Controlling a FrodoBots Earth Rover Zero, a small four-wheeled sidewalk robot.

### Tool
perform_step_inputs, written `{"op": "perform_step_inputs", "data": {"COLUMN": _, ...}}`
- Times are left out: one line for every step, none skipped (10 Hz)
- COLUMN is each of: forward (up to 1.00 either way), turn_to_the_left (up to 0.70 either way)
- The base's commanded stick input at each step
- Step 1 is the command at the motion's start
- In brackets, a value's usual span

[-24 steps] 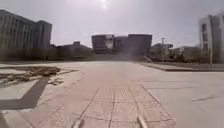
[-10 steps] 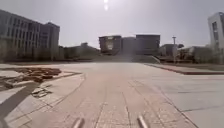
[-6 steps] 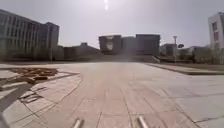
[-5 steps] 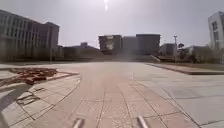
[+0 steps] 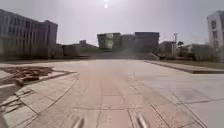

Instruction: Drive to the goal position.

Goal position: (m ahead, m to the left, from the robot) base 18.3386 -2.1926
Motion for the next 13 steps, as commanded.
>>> {"op": "perform_step_inputs", "data": {"forward": 0.70, "turn_to_the_left": 0.01}}
{"op": "perform_step_inputs", "data": {"forward": 0.70, "turn_to_the_left": 0.01}}
{"op": "perform_step_inputs", "data": {"forward": 0.70, "turn_to_the_left": 0.01}}
{"op": "perform_step_inputs", "data": {"forward": 0.70, "turn_to_the_left": 0.01}}
{"op": "perform_step_inputs", "data": {"forward": 0.70, "turn_to_the_left": 0.01}}
{"op": "perform_step_inputs", "data": {"forward": 0.70, "turn_to_the_left": 0.01}}
{"op": "perform_step_inputs", "data": {"forward": 0.70, "turn_to_the_left": 0.01}}
{"op": "perform_step_inputs", "data": {"forward": 0.70, "turn_to_the_left": 0.01}}
{"op": "perform_step_inputs", "data": {"forward": 0.70, "turn_to_the_left": 0.01}}
{"op": "perform_step_inputs", "data": {"forward": 0.70, "turn_to_the_left": 0.01}}
{"op": "perform_step_inputs", "data": {"forward": 0.70, "turn_to_the_left": 0.01}}
{"op": "perform_step_inputs", "data": {"forward": 0.70, "turn_to_the_left": 0.01}}
{"op": "perform_step_inputs", "data": {"forward": 0.70, "turn_to_the_left": 0.01}}
